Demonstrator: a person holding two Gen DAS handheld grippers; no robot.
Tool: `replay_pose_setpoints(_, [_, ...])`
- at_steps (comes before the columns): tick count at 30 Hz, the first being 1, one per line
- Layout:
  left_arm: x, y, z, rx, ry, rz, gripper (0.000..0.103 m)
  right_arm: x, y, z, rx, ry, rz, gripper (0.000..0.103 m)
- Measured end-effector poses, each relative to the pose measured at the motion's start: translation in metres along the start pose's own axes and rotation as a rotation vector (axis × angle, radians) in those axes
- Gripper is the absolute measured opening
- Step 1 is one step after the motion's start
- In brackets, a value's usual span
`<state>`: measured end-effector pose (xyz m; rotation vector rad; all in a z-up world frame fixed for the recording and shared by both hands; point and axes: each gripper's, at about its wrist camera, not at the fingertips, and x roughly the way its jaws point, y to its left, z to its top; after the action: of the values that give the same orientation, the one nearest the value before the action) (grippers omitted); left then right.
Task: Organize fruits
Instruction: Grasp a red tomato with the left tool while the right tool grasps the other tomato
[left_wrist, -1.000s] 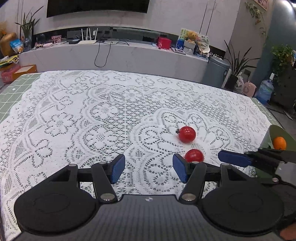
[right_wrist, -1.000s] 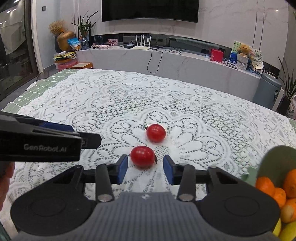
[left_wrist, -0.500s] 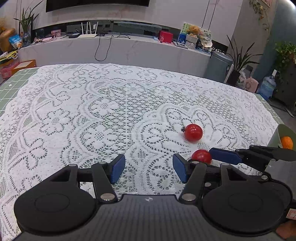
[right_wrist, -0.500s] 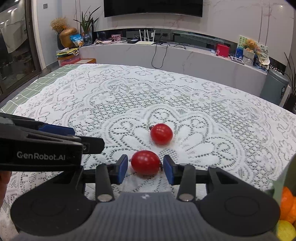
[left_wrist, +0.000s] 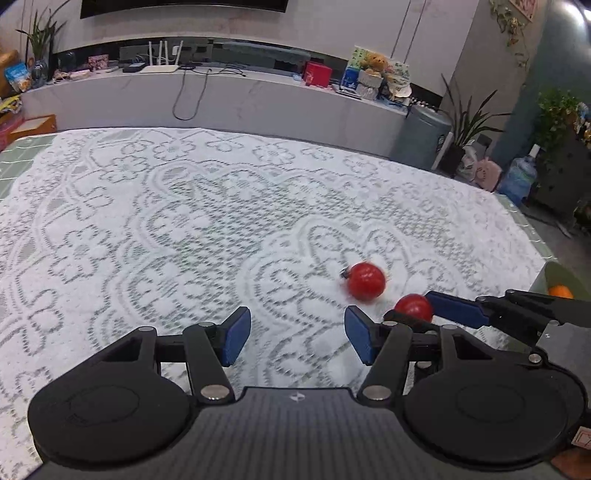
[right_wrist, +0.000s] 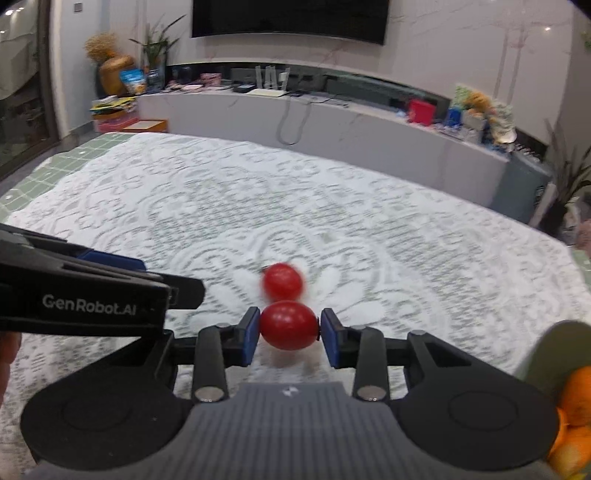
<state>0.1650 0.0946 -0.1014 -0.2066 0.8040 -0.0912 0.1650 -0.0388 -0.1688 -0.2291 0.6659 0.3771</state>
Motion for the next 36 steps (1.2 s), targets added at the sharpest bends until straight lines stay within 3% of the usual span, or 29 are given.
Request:
replay_pose_setpoints(5, [0.007, -0.014, 0.010, 0.042, -0.004, -0.031, 0.068, -0.002, -0.016, 0.002, 0.013, -0.007, -0.071, 0.033])
replay_pose_setpoints(13, [0.020, -0.033, 0.020, 0.122, 0.012, -0.071, 0.066, 0.000, -0.017, 0.001, 0.009, 0.003, -0.101, 0.033])
replay_pose_setpoints(21, [0.040, -0.036, 0.027, 0.085, 0.048, -0.121, 0.063, 0.000, -0.015, -0.002, 0.003, -0.003, -0.117, 0.033])
replay_pose_setpoints(36, [0.065, -0.041, 0.029, 0.079, 0.077, -0.099, 0.043, -0.001, -0.017, -0.001, 0.016, 0.001, -0.102, 0.033])
